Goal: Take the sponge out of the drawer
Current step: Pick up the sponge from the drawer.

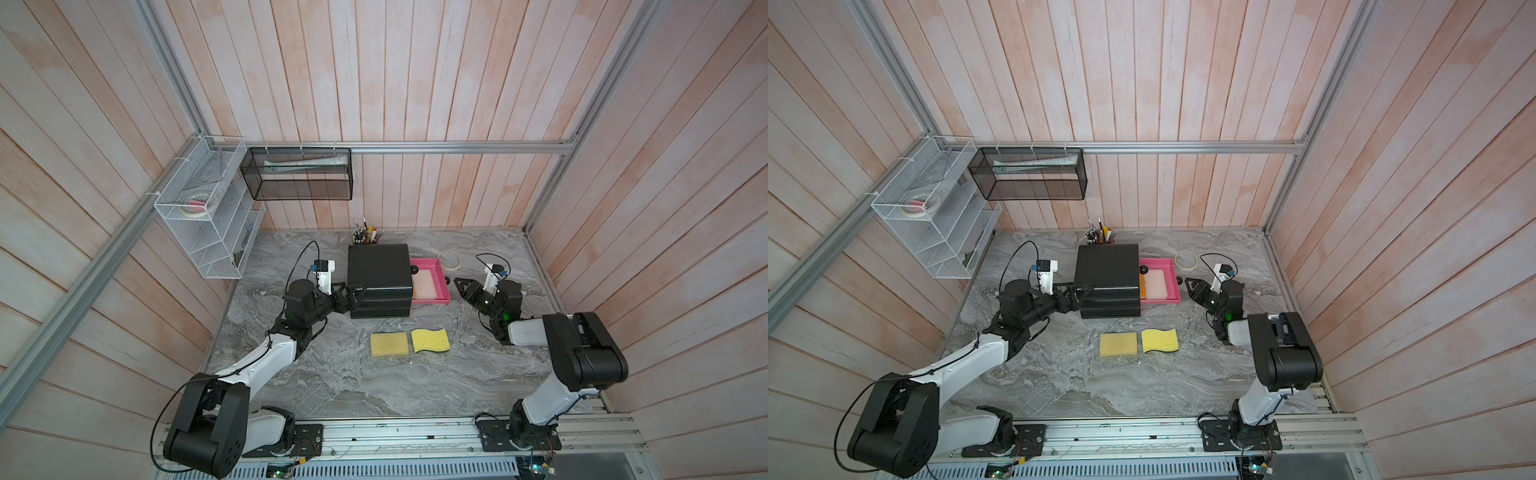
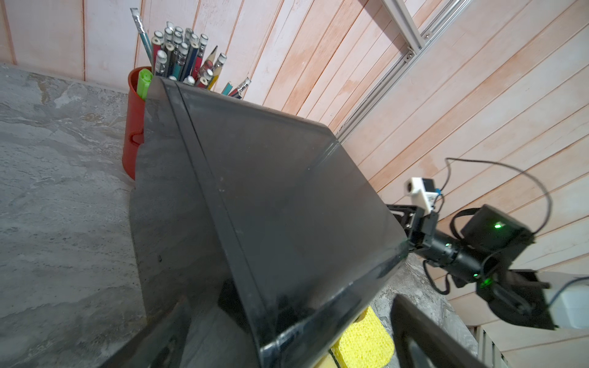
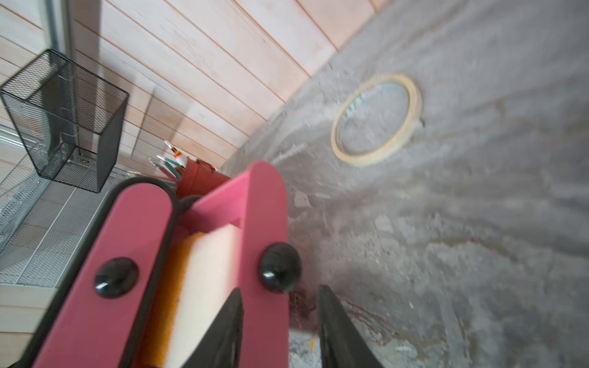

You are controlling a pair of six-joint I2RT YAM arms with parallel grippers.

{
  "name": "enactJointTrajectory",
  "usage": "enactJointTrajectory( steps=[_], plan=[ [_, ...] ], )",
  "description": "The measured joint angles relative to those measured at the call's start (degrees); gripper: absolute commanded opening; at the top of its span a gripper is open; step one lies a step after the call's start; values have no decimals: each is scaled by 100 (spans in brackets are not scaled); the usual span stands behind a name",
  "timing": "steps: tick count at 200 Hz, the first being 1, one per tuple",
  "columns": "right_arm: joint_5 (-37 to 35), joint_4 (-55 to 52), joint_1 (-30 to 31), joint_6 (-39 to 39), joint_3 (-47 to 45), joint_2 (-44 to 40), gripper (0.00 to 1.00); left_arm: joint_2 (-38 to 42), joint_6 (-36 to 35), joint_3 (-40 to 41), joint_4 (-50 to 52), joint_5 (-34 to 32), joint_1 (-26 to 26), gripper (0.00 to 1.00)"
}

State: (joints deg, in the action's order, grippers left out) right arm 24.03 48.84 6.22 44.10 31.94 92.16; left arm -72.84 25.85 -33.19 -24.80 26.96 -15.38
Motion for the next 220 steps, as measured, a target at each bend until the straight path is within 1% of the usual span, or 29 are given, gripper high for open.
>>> enactJointTrajectory(
  steps=[15,30,42,68,96,138,185,220],
  plan=[
    [-304,-927,157,-487,533,-474,52,44,-11,0,-2,-9,0,99],
    [-474,-1694,350,-916,1093,-682,52,76,-13,7,-7,-17,0,100],
    [-483,-2168,466,-1176,1357,-782,52,94,-13,24,-9,-22,0,99],
    [-466,-3217,627,-1593,1661,-780,52,116,-11,76,-48,-15,0,100],
    [-494,-4118,890,-1912,1998,-529,52,179,-9,153,-87,9,0,100],
    [-557,-4741,1191,-2144,2297,-212,54,372,13,293,-219,68,0,100],
    [-557,-4942,1231,-2184,2625,286,54,507,37,404,-352,138,0,99],
    [-579,-5042,1292,-2184,2887,601,56,557,59,422,-374,153,0,99]
  ],
)
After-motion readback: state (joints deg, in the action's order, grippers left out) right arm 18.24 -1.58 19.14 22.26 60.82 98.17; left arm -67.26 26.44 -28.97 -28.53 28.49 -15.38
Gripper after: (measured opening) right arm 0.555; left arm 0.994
